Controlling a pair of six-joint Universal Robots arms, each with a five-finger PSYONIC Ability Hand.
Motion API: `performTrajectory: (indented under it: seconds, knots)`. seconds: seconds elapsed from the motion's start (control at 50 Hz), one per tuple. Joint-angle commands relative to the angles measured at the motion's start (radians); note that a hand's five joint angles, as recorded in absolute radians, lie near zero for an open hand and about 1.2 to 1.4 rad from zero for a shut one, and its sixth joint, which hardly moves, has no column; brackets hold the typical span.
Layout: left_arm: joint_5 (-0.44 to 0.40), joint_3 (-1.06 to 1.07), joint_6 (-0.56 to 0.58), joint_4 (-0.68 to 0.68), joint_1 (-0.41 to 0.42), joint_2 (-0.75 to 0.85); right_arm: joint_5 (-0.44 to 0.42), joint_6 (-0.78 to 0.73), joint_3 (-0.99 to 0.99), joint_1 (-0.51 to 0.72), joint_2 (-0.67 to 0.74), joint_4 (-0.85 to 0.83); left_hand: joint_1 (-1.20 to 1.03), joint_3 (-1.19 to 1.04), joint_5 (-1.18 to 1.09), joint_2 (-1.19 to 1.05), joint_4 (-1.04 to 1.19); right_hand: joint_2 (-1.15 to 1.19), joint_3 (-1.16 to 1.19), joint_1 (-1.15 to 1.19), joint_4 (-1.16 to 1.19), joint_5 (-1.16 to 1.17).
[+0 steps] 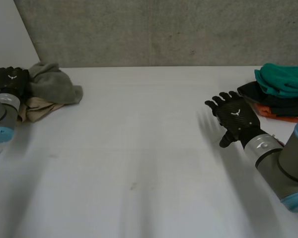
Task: Fold the laundry.
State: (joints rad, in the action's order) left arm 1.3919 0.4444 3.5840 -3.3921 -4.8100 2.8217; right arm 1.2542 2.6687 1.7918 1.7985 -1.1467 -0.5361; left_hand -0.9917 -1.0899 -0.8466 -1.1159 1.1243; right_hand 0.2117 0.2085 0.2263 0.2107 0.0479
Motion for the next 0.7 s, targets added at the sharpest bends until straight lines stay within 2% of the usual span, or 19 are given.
performTrajectory:
  seconds: [0.02, 0.14, 0.28, 0.38, 0.52, 0.6, 0.66, 0.7]
  knots:
    - [0.030, 0.120, -0.085, -0.073, 0.035, -0.195, 0.001, 0.020, 0.000, -0.011, -0.016, -0.007, -0.405, -0.306, -0.375, -0.280, 0.272, -0.037, -0.034, -0.052, -0.036, -0.048]
    - [-0.014, 0.324, -0.244, -0.183, 0.111, -0.499, 0.005, 0.030, 0.003, -0.010, -0.030, -0.008, -0.405, -0.306, -0.375, -0.280, 0.272, -0.037, -0.034, -0.052, -0.036, -0.048]
    - [-0.059, 0.511, -0.401, -0.188, 0.225, -0.778, 0.022, 0.040, 0.008, -0.019, -0.053, -0.010, -0.405, -0.306, -0.375, -0.280, 0.272, -0.037, -0.034, -0.052, -0.036, -0.048]
    - [-0.071, 0.669, -0.537, -0.190, 0.347, -0.938, 0.030, 0.063, 0.012, -0.030, -0.074, -0.013, -0.405, -0.306, -0.375, -0.280, 0.272, -0.037, -0.034, -0.052, -0.036, -0.048]
    - [-0.105, 0.891, -0.620, -0.176, 0.530, -0.972, 0.044, 0.089, 0.018, -0.056, -0.107, -0.021, -0.405, -0.306, -0.375, -0.280, 0.272, -0.037, -0.034, -0.052, -0.036, -0.048]
    - [-0.129, 1.045, -0.619, -0.153, 0.628, -0.908, 0.059, 0.100, 0.009, -0.068, -0.120, -0.015, -0.405, -0.306, -0.375, -0.280, 0.272, -0.037, -0.034, -0.052, -0.036, -0.048]
    - [-0.136, 1.109, -0.608, -0.141, 0.667, -0.848, 0.065, 0.112, 0.000, -0.071, -0.131, 0.002, -0.405, -0.306, -0.375, -0.280, 0.272, -0.037, -0.034, -0.052, -0.036, -0.048]
    - [-0.137, 1.136, -0.585, -0.128, 0.679, -0.799, 0.065, 0.119, -0.011, -0.070, -0.134, 0.033, 0.048, 0.146, 0.077, 0.172, -0.181, -0.037, -0.034, -0.052, -0.036, -0.048]
